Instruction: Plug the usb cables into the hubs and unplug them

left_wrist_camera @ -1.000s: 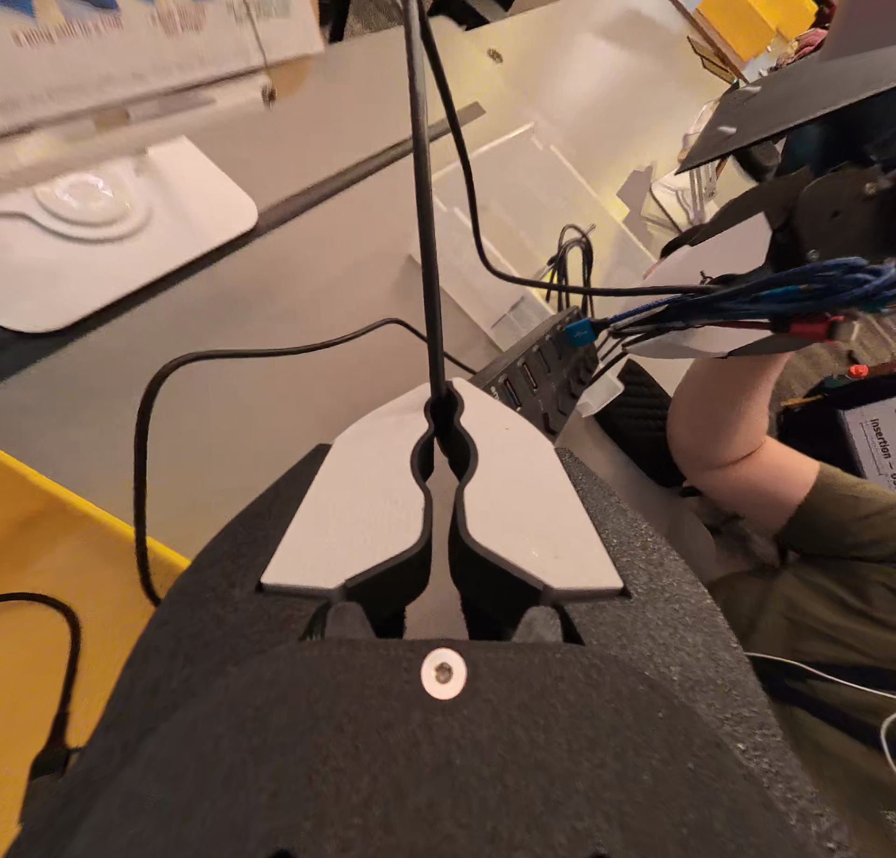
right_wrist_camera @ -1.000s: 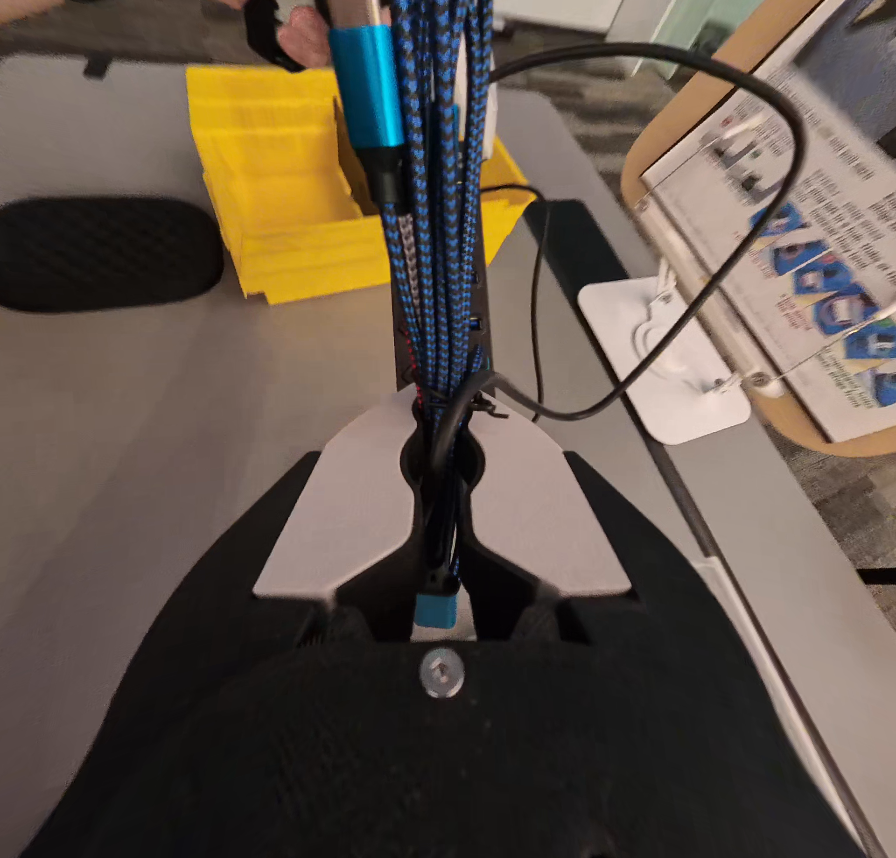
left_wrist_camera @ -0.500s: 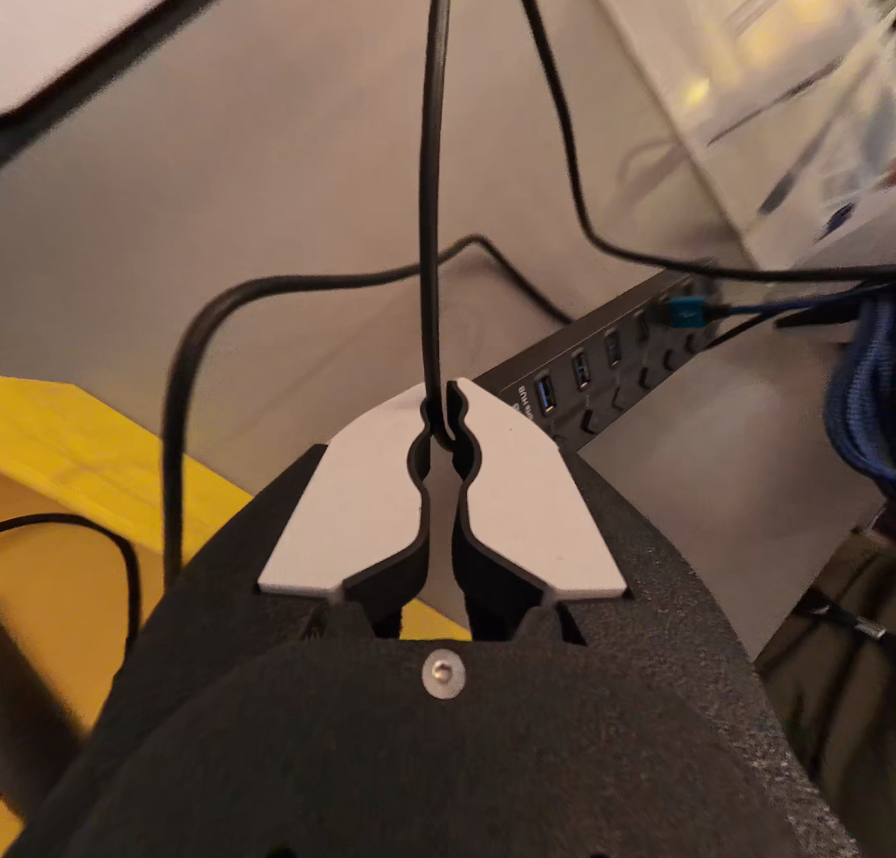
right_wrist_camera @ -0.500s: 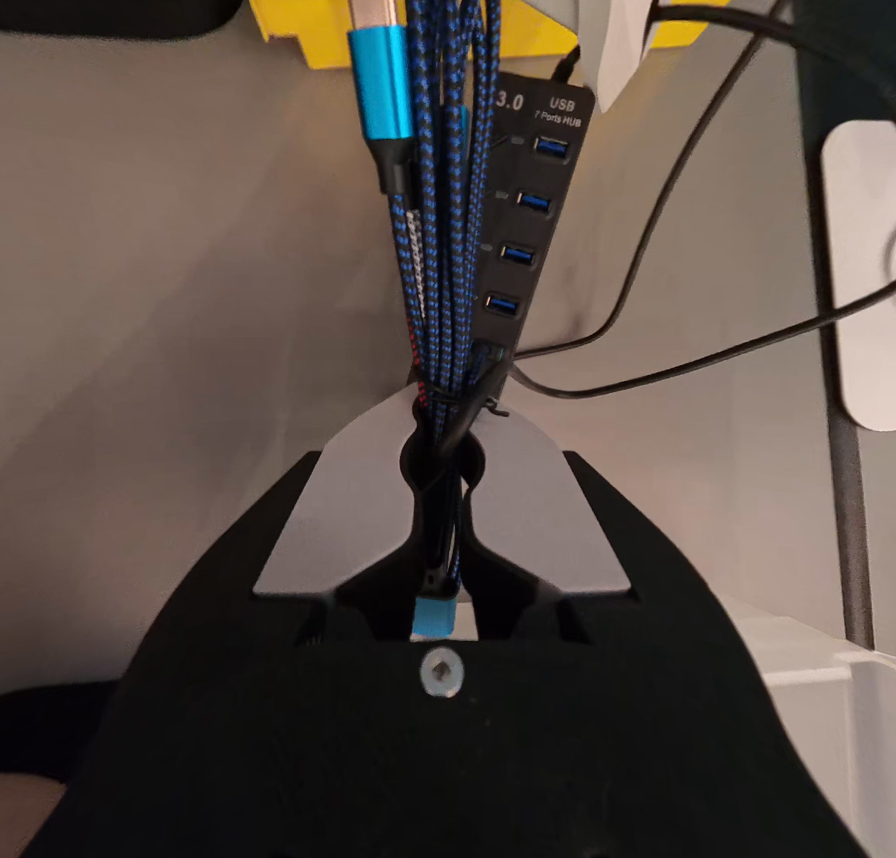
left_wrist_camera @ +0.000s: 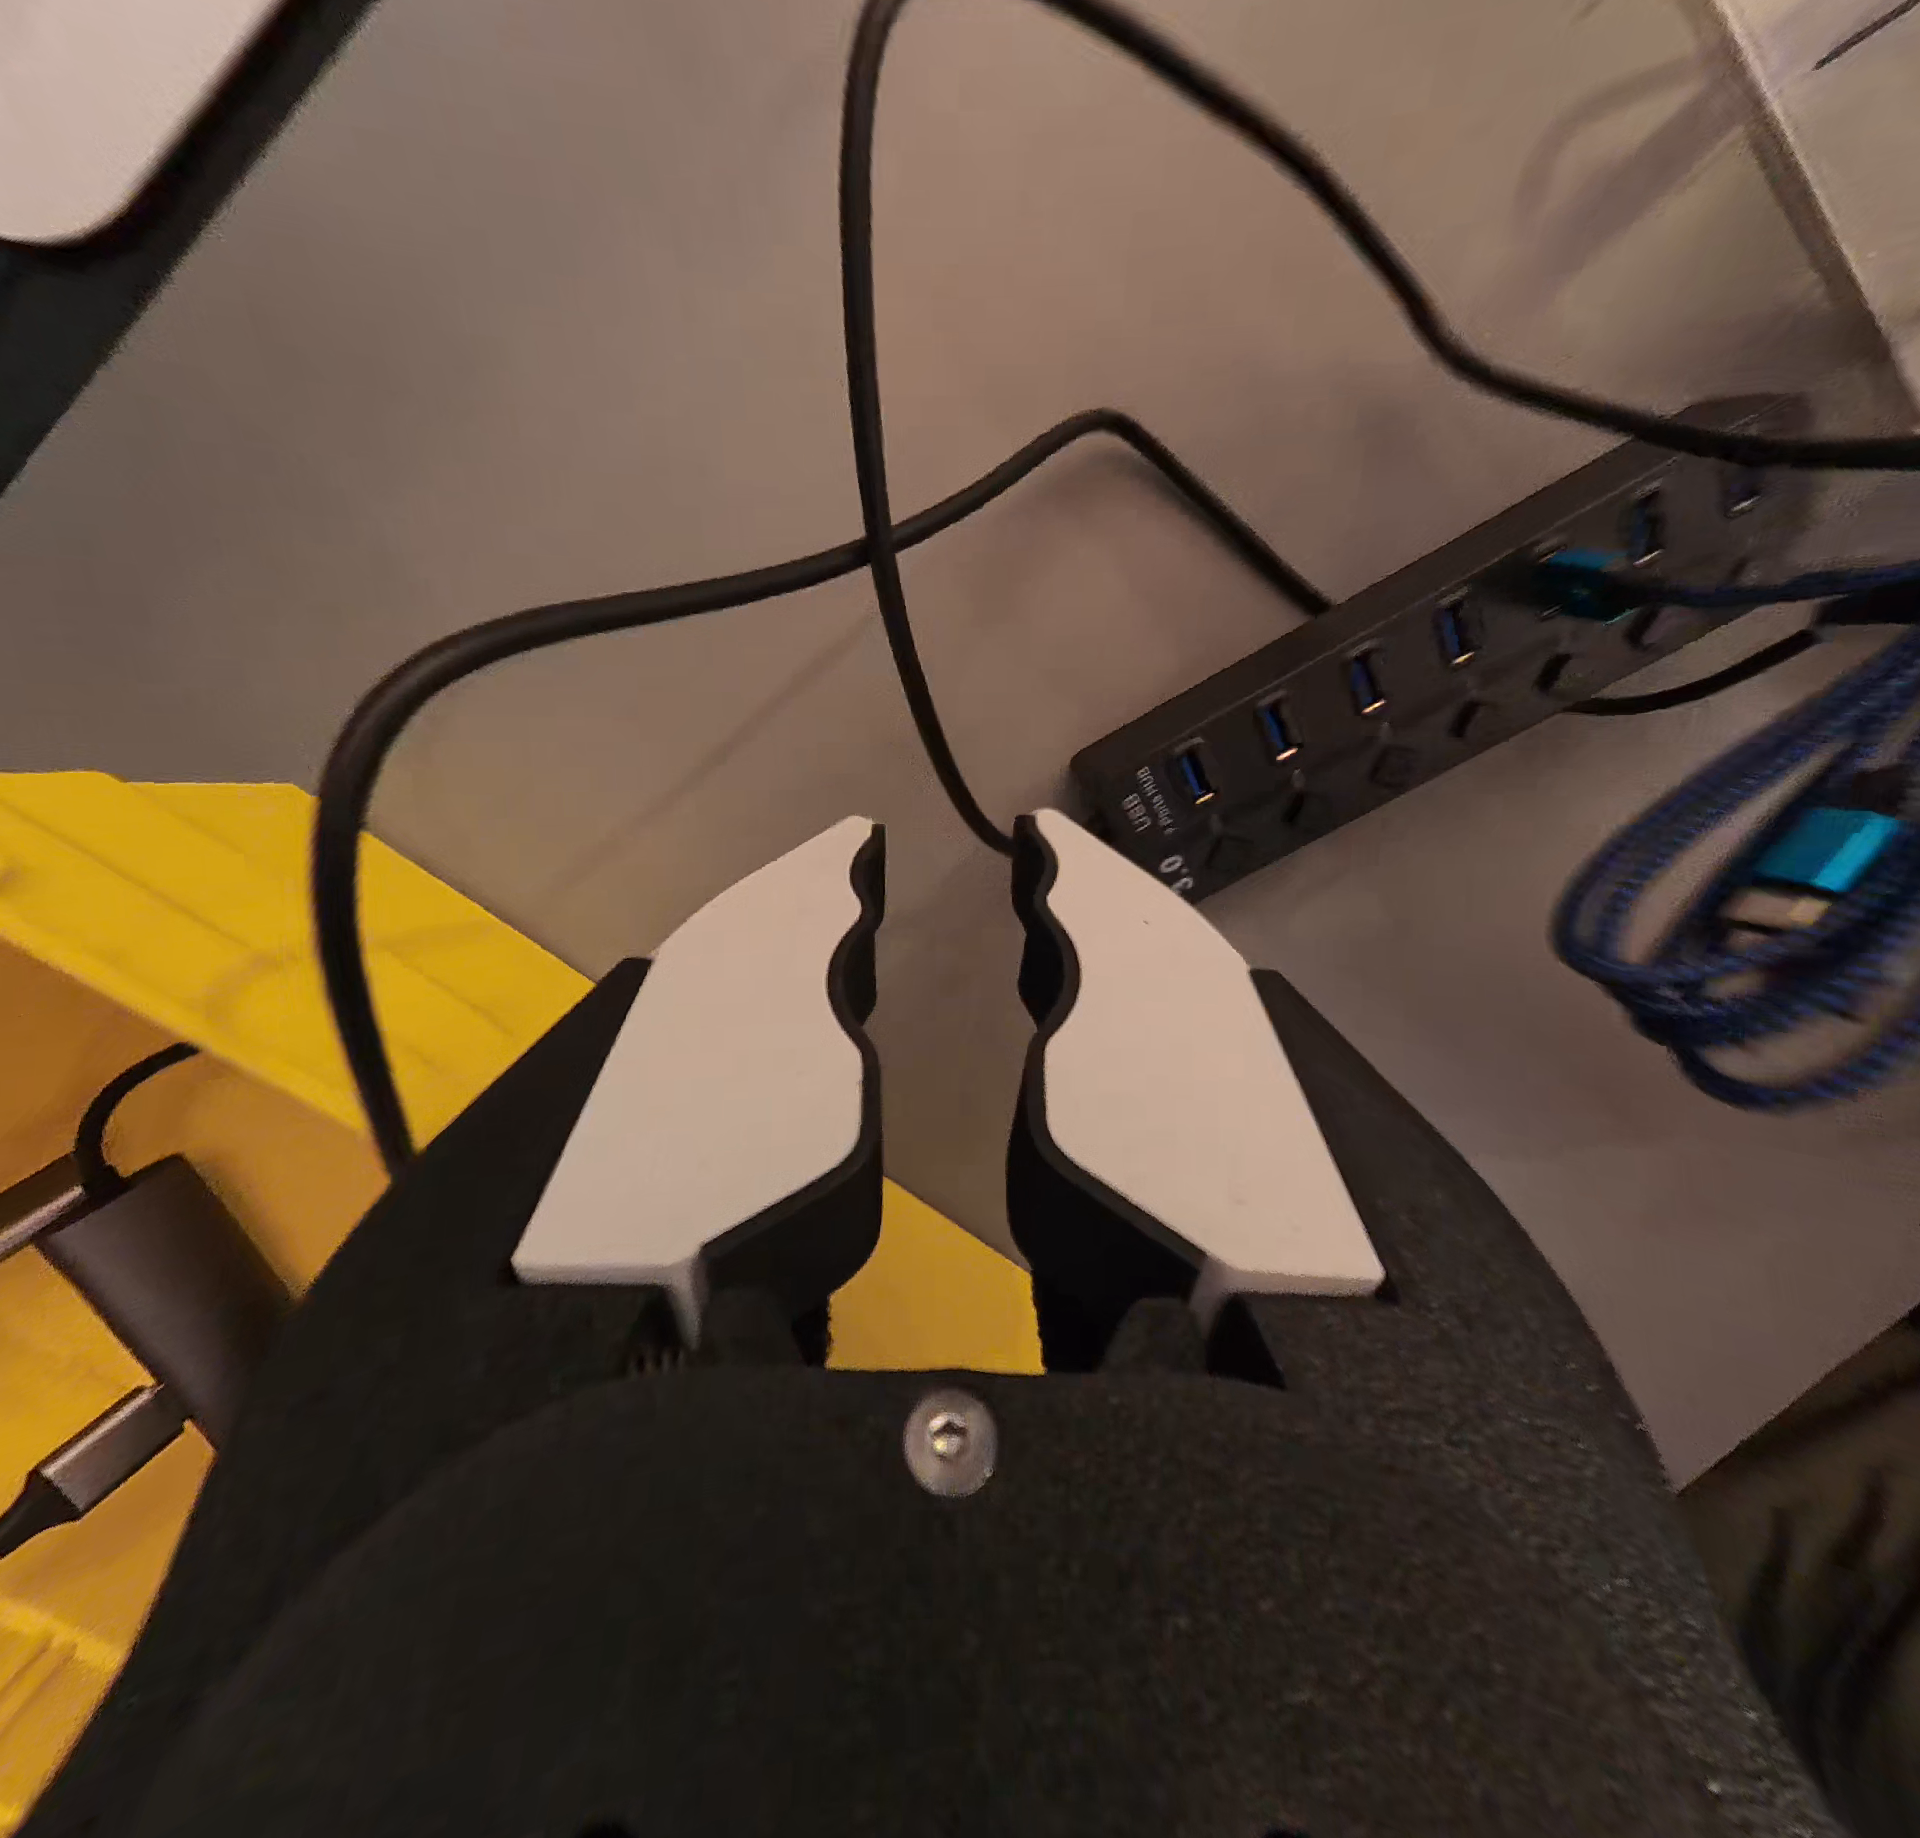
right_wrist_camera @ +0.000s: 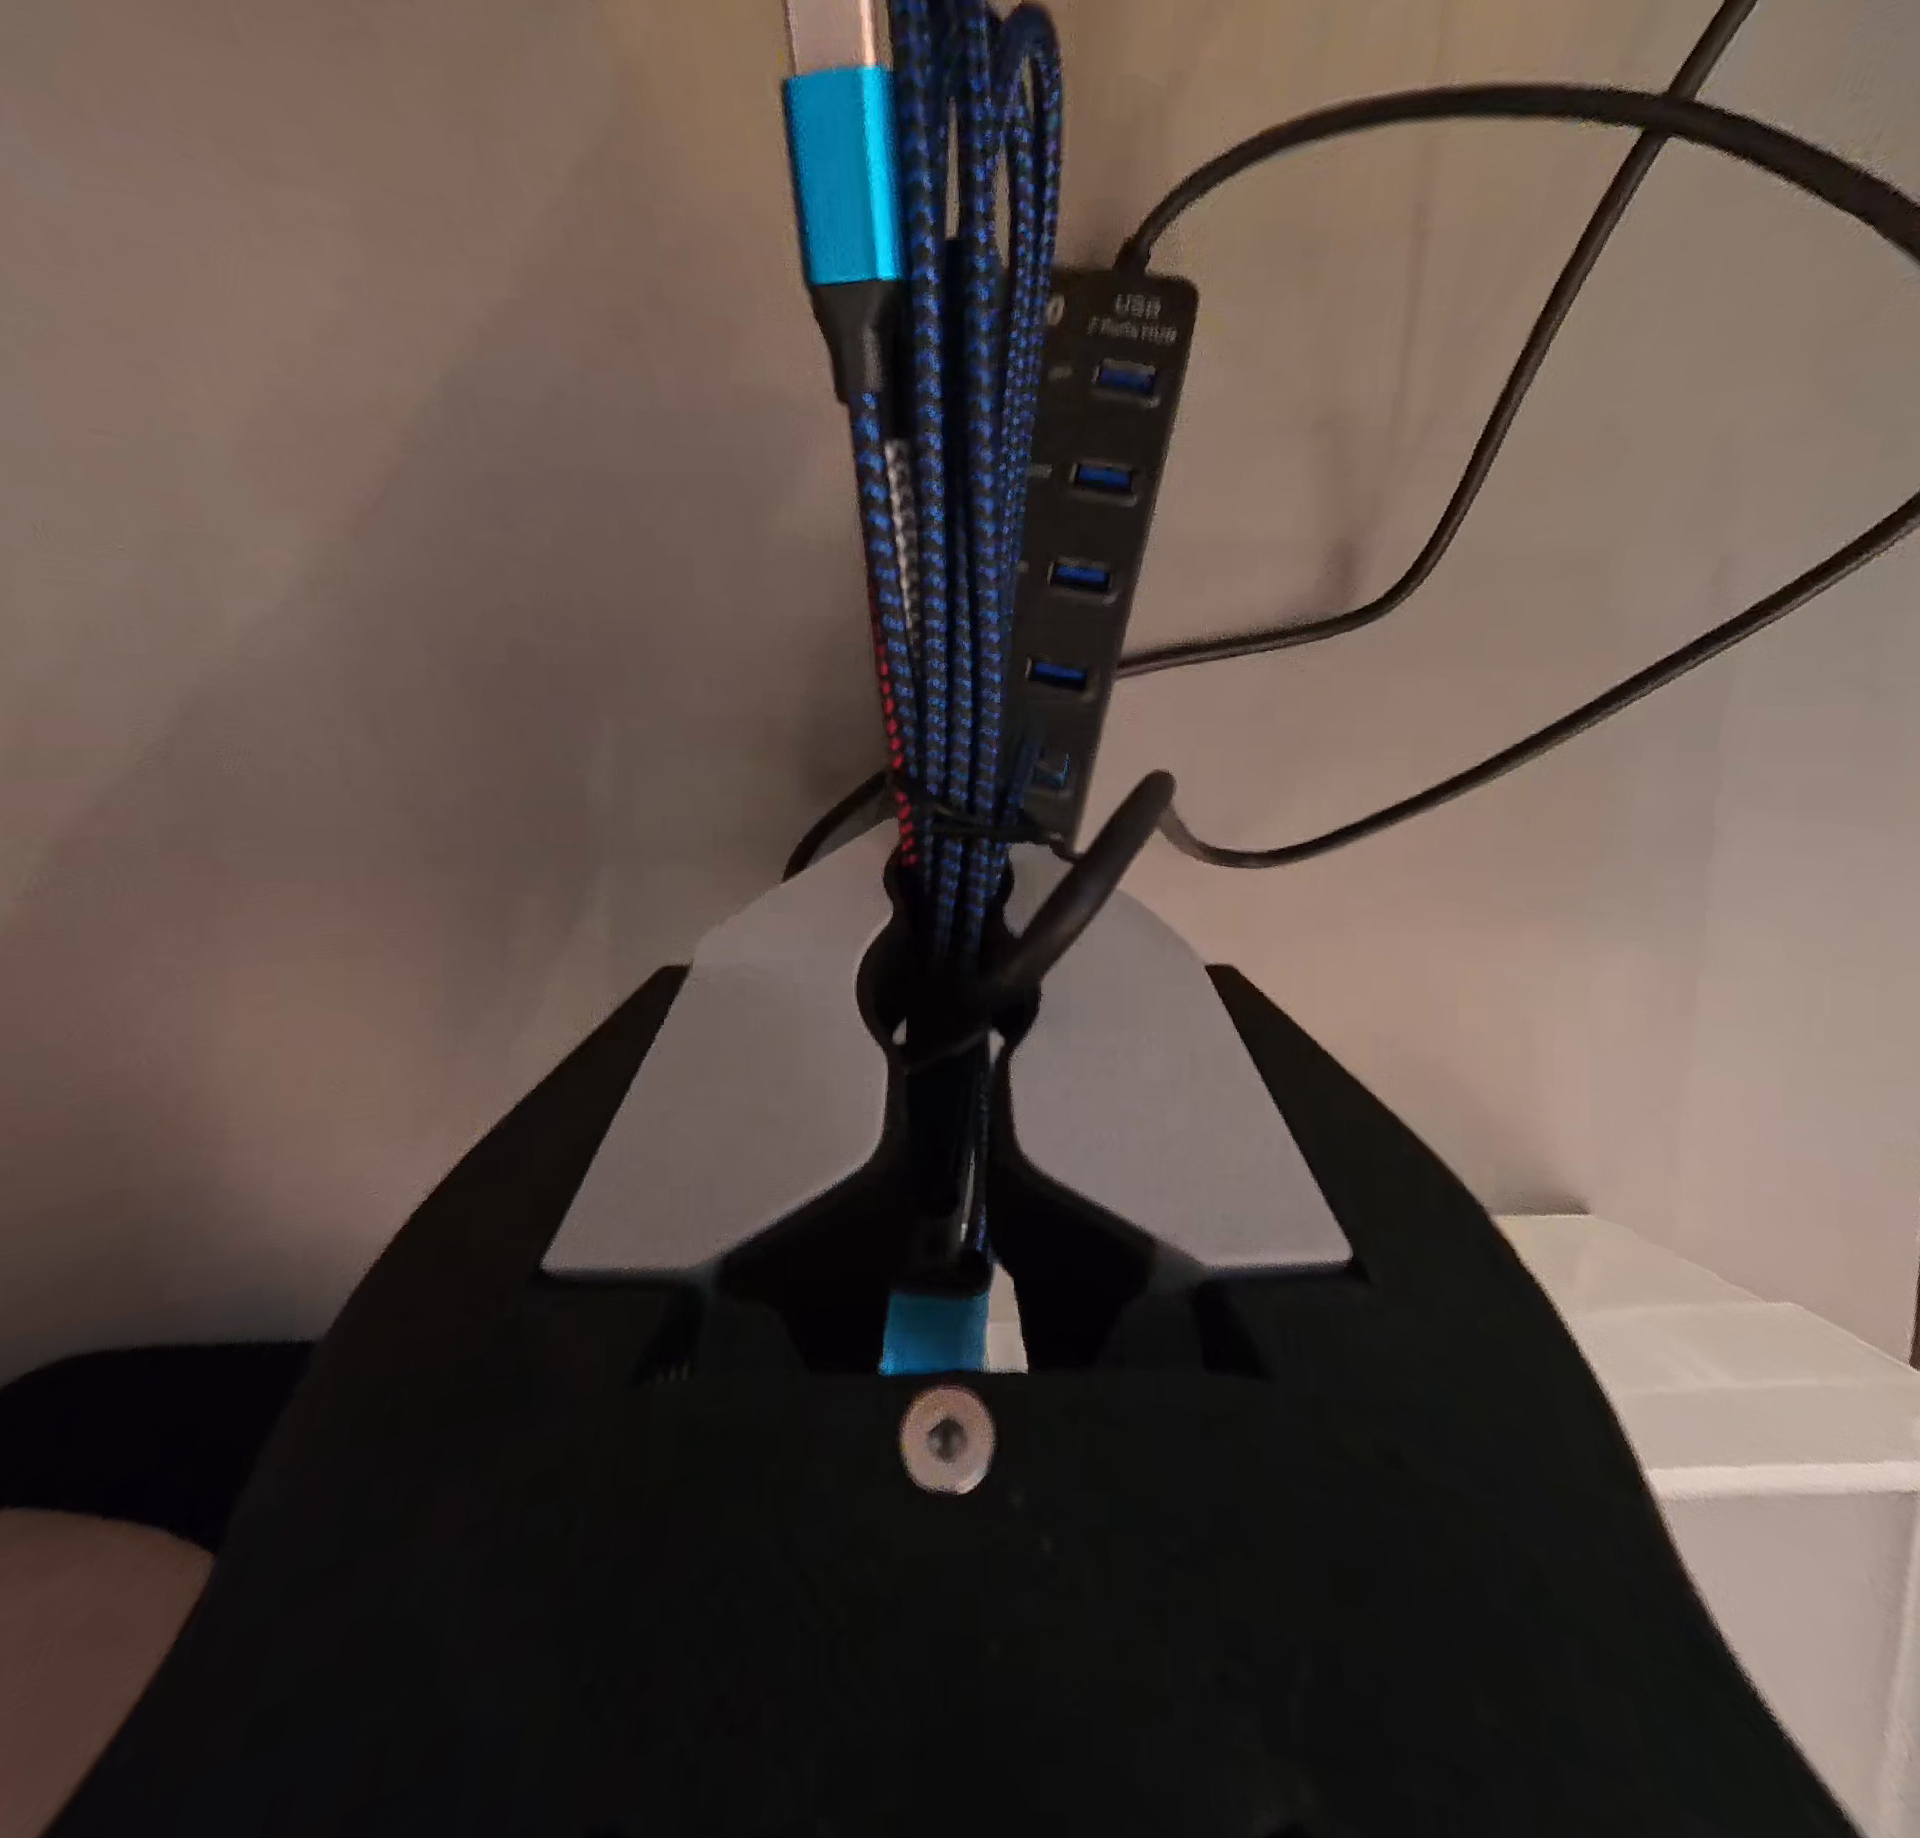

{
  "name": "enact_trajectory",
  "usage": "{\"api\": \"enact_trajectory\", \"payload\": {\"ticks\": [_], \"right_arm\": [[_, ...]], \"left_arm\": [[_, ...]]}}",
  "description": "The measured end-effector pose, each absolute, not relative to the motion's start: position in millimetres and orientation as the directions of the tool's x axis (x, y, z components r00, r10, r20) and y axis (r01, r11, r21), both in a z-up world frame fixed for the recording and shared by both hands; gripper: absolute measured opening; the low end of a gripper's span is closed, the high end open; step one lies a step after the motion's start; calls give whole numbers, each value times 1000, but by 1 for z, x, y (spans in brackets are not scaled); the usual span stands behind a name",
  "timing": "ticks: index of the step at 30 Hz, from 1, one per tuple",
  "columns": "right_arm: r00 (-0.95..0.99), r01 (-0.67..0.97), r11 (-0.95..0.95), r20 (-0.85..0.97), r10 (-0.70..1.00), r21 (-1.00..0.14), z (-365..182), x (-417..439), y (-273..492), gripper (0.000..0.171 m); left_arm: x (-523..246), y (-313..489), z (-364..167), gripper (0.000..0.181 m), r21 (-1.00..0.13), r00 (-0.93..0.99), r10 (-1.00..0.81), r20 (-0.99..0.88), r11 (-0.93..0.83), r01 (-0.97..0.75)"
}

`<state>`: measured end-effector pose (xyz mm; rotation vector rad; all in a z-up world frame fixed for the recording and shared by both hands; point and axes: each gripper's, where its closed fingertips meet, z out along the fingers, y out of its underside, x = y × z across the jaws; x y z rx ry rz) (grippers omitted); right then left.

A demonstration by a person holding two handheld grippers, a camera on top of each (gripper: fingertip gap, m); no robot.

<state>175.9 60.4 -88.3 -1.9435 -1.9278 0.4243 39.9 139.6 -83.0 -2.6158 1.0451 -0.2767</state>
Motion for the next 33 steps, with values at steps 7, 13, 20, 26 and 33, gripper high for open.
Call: {"api": "enact_trajectory", "payload": {"ticks": [7, 13, 20, 26, 33], "right_arm": [[54, 930, -16, 95, 994, -368, -99, 177, 67, 10], [32, 926, 3, 86, 996, -378, -99, 182, 67, 14], [7, 890, 27, 73, 997, -456, -74, 186, 56, 26], [17, 816, 82, 166, 986, -572, -26, 195, 49, 26], [51, 770, 105, 224, 973, -630, -3, 204, 50, 26]], "left_arm": [[52, 119, -9, 20, -632, 701, -683, 204, -639, -439], [78, 56, -13, 27, -741, 609, -763, 215, -534, -407], [48, 48, 7, 24, -850, 687, -718, -112, -289, -441], [-28, 120, 21, 35, -735, 727, -613, -310, -331, -592], [-45, 170, -19, 33, -647, 743, -641, -193, -486, -588]]}}
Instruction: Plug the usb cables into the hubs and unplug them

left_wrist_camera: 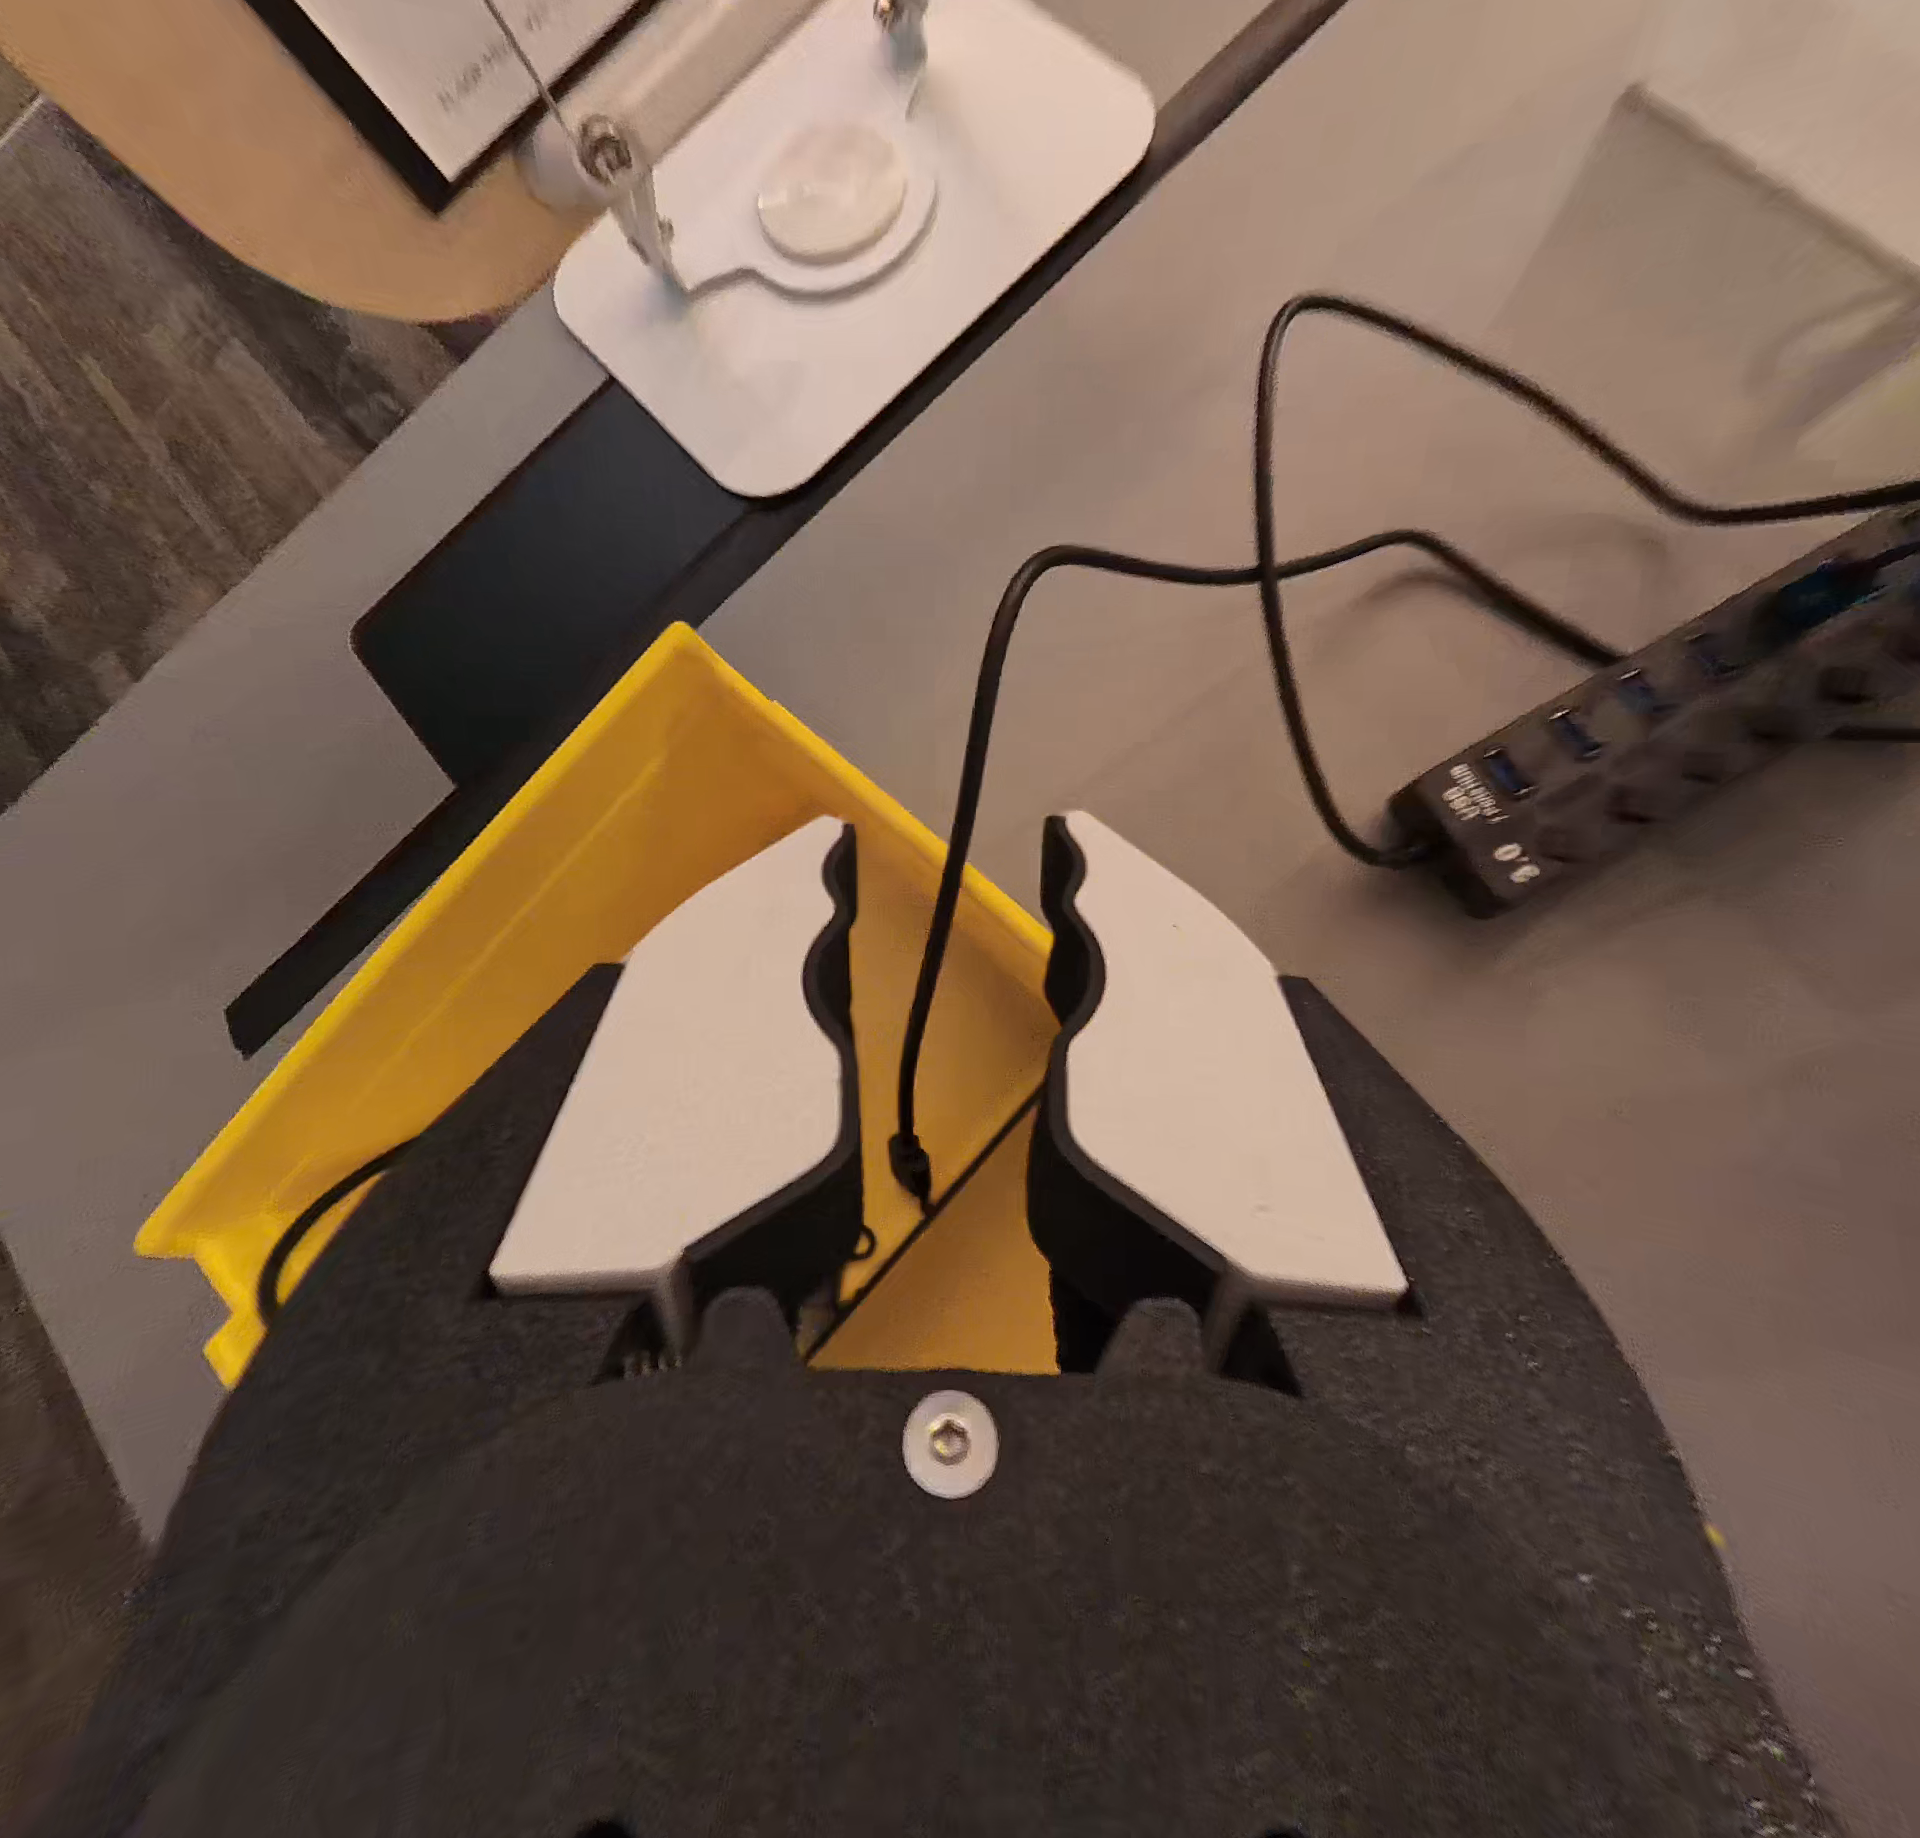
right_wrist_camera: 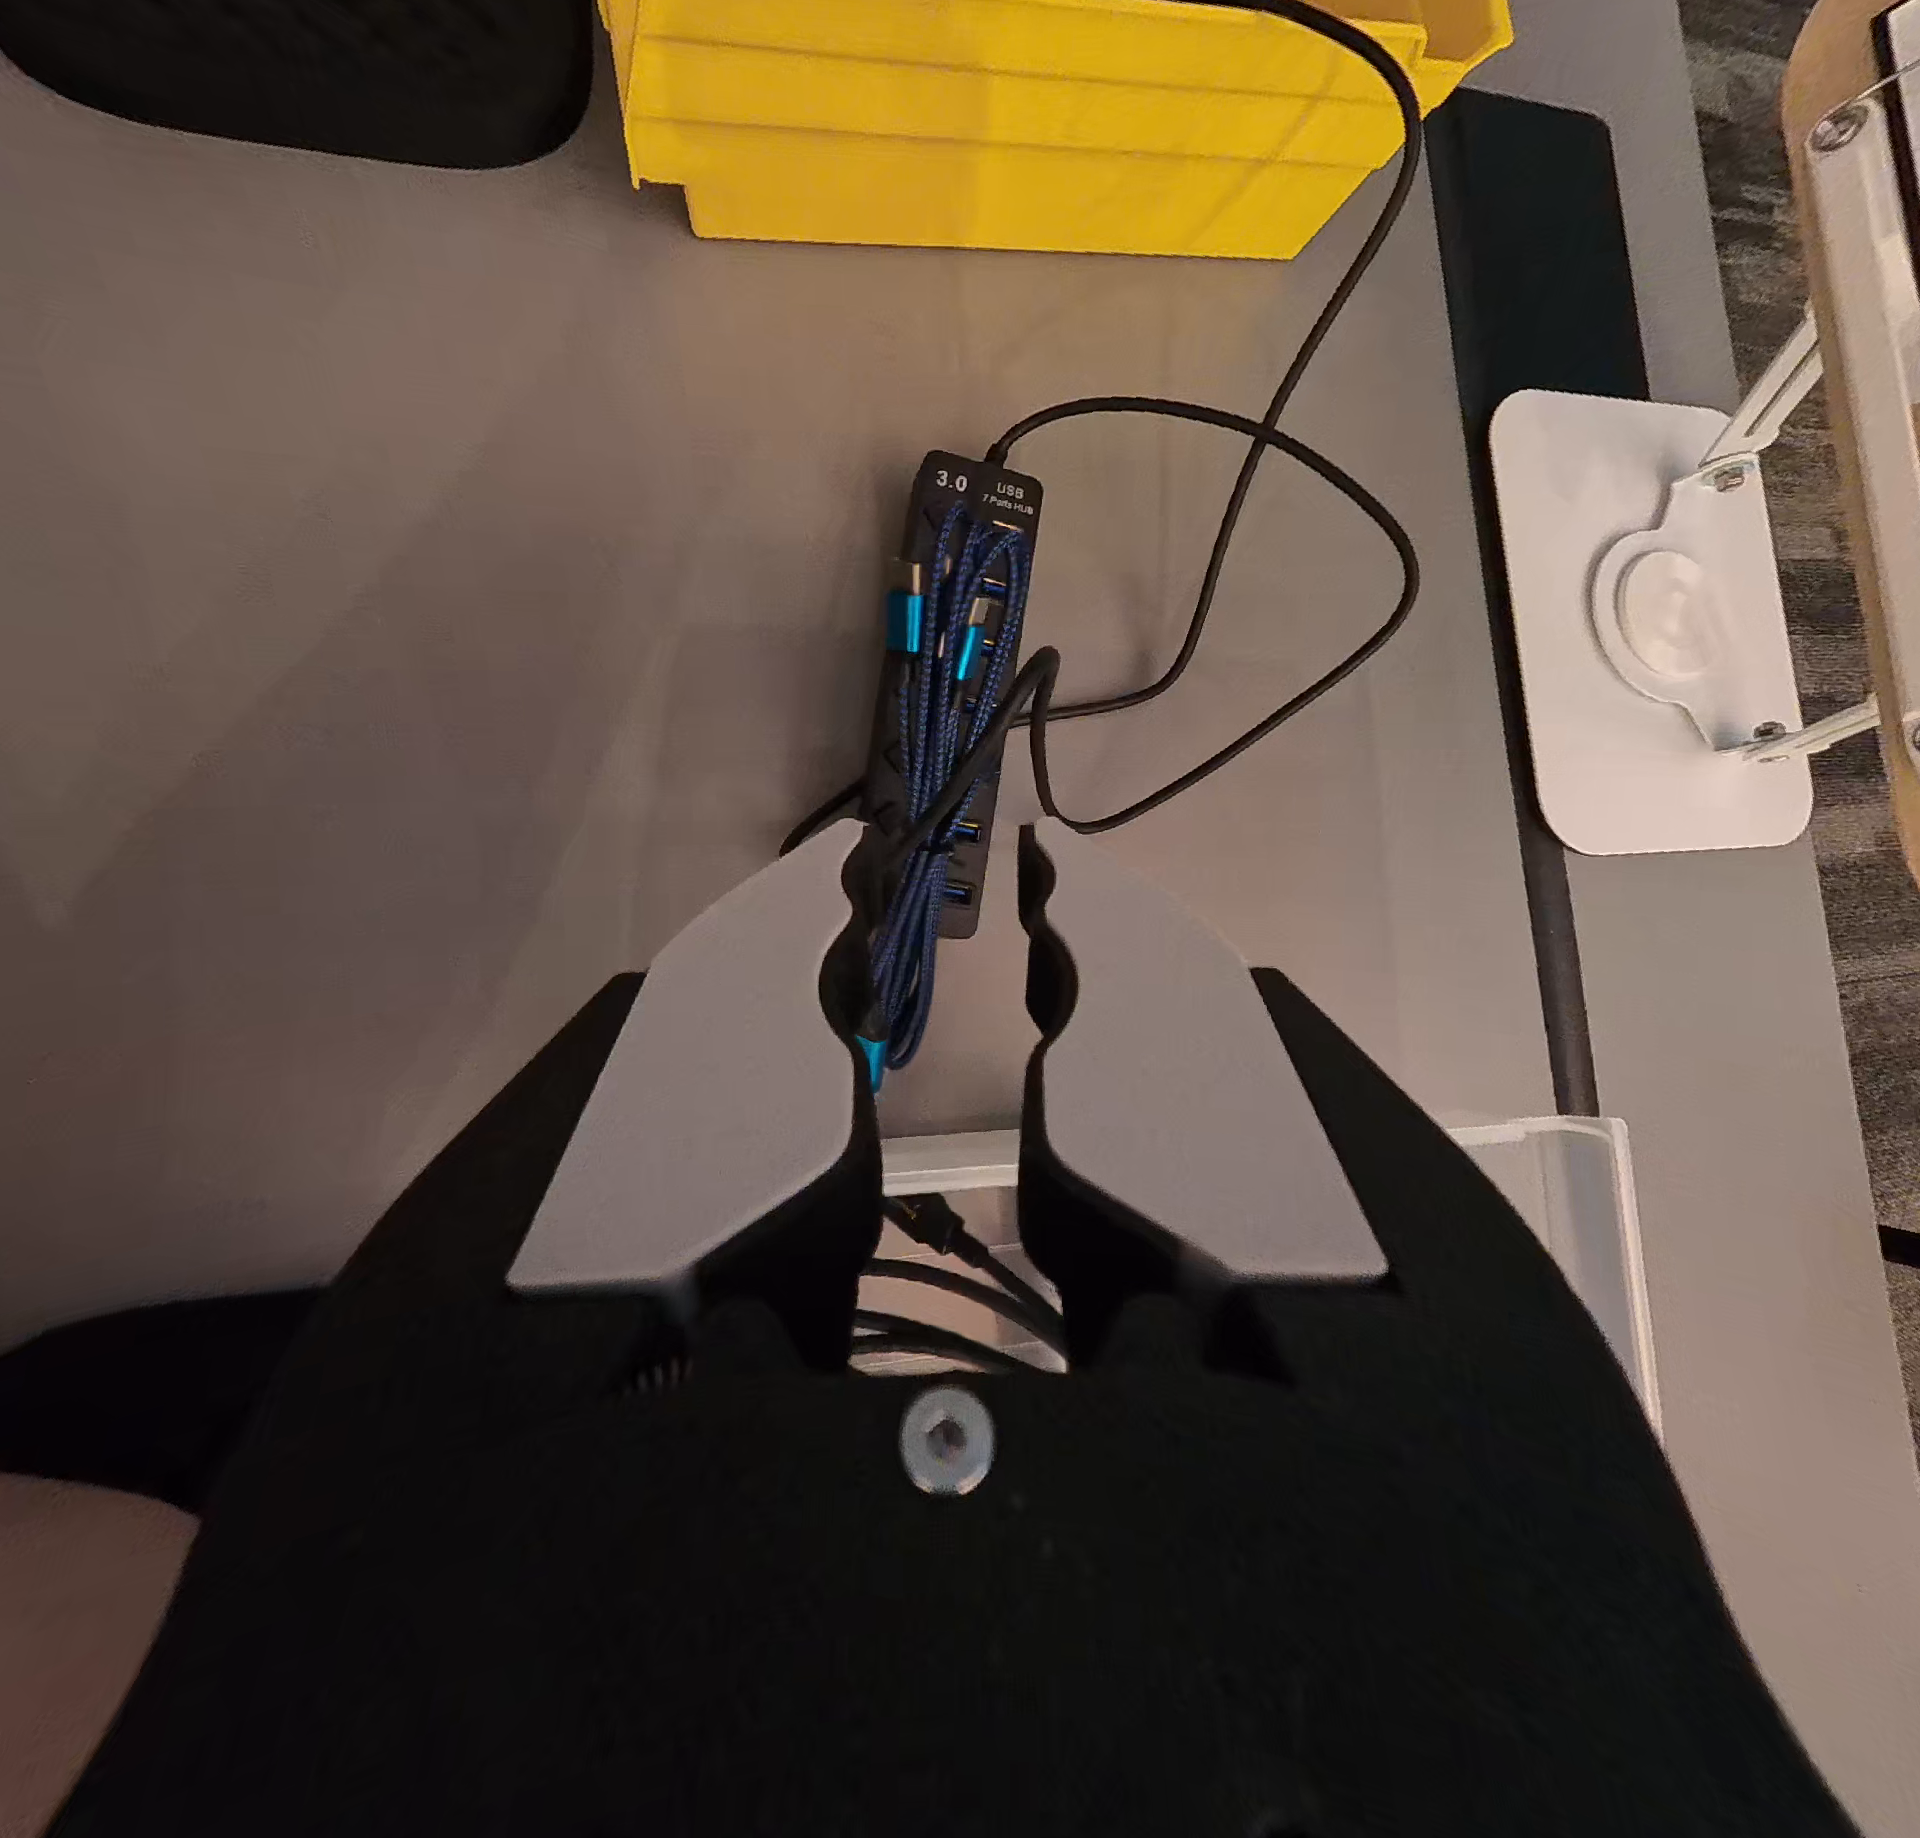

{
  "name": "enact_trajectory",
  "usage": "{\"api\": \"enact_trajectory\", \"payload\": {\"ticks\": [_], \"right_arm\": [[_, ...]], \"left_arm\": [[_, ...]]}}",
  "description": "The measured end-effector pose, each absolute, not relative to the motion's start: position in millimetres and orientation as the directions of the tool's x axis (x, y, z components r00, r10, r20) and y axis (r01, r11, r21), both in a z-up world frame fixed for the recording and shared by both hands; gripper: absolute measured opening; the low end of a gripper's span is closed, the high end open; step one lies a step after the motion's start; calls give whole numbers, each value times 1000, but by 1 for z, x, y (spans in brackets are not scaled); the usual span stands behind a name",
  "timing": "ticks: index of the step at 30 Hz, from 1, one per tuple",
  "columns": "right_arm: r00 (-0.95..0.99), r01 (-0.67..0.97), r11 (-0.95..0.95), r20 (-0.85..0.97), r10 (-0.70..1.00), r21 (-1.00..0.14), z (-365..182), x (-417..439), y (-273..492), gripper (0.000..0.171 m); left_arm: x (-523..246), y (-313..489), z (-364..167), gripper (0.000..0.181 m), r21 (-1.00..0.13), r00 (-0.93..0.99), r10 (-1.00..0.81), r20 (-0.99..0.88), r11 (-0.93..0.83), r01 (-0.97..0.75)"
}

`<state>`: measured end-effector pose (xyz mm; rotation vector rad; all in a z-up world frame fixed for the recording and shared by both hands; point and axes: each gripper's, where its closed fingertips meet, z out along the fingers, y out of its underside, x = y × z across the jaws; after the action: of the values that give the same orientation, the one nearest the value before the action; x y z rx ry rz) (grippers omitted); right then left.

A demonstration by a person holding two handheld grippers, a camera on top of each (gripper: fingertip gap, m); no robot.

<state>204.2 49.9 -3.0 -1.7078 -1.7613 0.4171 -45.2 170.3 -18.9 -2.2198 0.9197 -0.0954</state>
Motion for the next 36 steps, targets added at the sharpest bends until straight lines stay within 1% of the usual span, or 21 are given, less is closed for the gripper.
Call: {"api": "enact_trajectory", "payload": {"ticks": [4, 6, 7, 9, 10, 15, 16, 17, 20, 24, 28, 32, 34, 36], "right_arm": [[45, 773, 106, 221, 974, -625, -7, 201, 54, 26], [45, 778, 105, 222, 974, -619, -10, 201, 56, 26], [47, 781, 102, 220, 974, -616, -11, 202, 57, 26], [47, 784, 98, 217, 975, -613, -12, 204, 57, 26], [48, 784, 99, 218, 975, -613, -12, 205, 58, 26], [66, 762, 95, 223, 972, -641, -5, 212, 61, 24], [70, 756, 93, 222, 973, -648, -4, 213, 61, 24], [73, 752, 91, 220, 973, -653, -3, 214, 62, 24], [81, 748, 85, 217, 973, -658, -2, 218, 63, 24], [92, 733, 86, 224, 970, -675, 4, 224, 63, 23], [93, 713, 102, 238, 967, -693, 11, 227, 61, 23], [96, 709, 94, 227, 969, -699, 11, 231, 62, 22], [97, 714, 85, 218, 971, -695, 9, 233, 63, 22], [98, 722, 78, 213, 972, -687, 7, 236, 63, 22]], "left_arm": [[-45, 177, -44, 41, -592, 751, -634, -182, -540, -599], [-48, 180, -54, 42, -559, 761, -620, -189, -569, -603], [-49, 182, -57, 40, -545, 769, -609, -197, -583, -602], [-49, 183, -62, 20, -525, 771, -603, -206, -597, -607], [-52, 185, -62, 14, -514, 764, -599, -238, -590, -623], [-51, 178, -59, 12, -459, 743, -623, -243, -601, -654], [-51, 177, -56, 9, -452, 740, -627, -245, -601, -659], [-48, 177, -50, 4, -463, 735, -631, -249, -589, -662], [-39, 179, -26, 4, -493, 726, -632, -270, -557, -668], [-30, 180, -6, 4, -466, 686, -646, -334, -519, -716], [-5, 177, 32, 4, -495, 669, -661, -340, -478, -725], [45, 161, 80, 4, -505, 652, -715, -254, -477, -719], [72, 153, 93, 4, -498, 653, -730, -203, -497, -711], [91, 140, 87, 4, -417, 655, -743, -138, -556, -719]]}}
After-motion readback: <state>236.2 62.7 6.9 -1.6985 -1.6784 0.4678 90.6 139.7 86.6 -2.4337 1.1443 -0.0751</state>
